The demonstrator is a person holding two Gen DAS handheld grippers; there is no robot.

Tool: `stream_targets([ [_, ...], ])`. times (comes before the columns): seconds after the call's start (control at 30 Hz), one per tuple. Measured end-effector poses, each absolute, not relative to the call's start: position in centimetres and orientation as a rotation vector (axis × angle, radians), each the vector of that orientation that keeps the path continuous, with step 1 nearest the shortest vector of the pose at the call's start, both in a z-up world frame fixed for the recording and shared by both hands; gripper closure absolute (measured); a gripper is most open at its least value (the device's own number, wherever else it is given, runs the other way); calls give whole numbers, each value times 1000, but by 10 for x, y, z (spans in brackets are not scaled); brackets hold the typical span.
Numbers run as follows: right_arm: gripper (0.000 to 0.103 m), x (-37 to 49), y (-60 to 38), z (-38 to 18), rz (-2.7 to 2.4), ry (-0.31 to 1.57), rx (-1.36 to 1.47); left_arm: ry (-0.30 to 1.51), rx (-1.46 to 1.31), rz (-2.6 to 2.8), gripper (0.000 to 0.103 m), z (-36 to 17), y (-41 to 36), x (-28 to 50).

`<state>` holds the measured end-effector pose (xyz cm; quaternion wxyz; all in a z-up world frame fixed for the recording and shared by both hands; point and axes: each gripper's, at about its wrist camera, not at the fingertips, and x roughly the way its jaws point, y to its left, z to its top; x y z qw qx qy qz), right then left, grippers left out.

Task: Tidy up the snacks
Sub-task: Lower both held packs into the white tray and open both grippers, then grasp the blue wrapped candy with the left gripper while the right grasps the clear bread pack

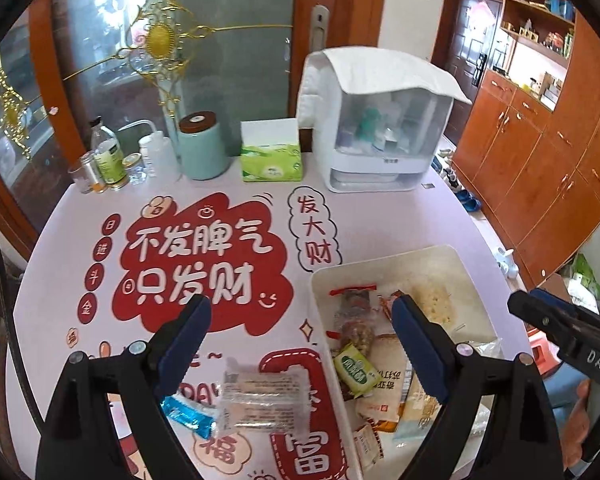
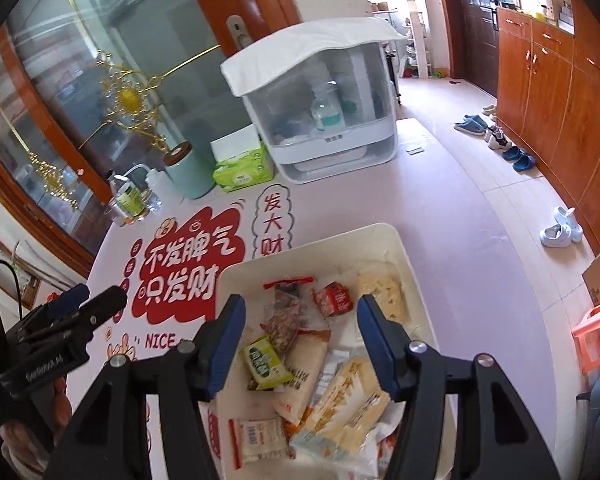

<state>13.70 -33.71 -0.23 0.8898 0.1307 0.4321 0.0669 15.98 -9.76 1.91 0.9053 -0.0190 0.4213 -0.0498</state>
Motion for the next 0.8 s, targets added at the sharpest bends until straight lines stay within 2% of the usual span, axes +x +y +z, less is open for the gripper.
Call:
stream_targets([
  [0.33,44,102,-283,10,226,890,209,811,-41,-60,11,49,-45,126],
  [0.43,43,95,-262,15,258,886,191,781,-35,-51,7,60,-26,115],
  [0.53,38,91,-239,19,285,883,184,748,-9,-45,3,67,-6,106],
  [0.8,38,91,-181,12,287,917,197,786,138,-108,2,44,39,107],
])
